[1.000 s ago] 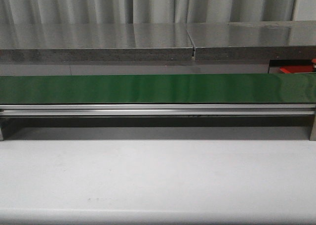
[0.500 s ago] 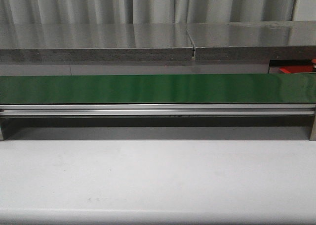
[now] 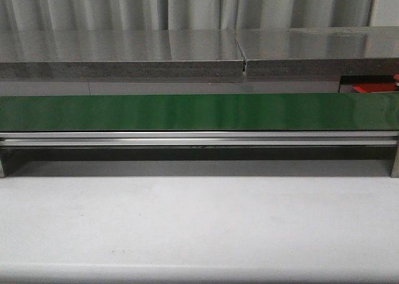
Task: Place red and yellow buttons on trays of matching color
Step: 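Lift the open right gripper away from the trays, then move the left gripper over a red button on the table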
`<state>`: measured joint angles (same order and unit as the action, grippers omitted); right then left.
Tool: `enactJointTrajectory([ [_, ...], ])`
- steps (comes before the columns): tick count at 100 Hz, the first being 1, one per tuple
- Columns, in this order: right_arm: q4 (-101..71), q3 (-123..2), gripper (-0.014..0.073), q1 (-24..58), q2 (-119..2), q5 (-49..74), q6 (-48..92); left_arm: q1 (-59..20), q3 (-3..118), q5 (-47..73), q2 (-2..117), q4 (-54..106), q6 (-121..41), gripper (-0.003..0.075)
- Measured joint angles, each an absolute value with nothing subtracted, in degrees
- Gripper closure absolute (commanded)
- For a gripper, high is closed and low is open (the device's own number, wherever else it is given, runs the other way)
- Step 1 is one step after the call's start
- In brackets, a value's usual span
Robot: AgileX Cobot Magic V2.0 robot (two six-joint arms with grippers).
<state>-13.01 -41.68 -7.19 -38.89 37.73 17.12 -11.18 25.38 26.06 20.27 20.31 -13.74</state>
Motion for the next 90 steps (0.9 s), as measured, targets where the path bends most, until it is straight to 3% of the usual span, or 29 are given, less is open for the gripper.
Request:
enactJointTrajectory([
  [25,-13.01,-39.8,0.0718,-7.19,-31.08,39.12,17.12,-11.18,25.38,26.06,20.27,20.31,-13.74,0.0739],
  [90,-13.01,-39.71,0.0711,-7.19,-30.85,39.6,17.22,-11.18,25.38,26.06,20.27,20.31,-13.74,0.0739],
])
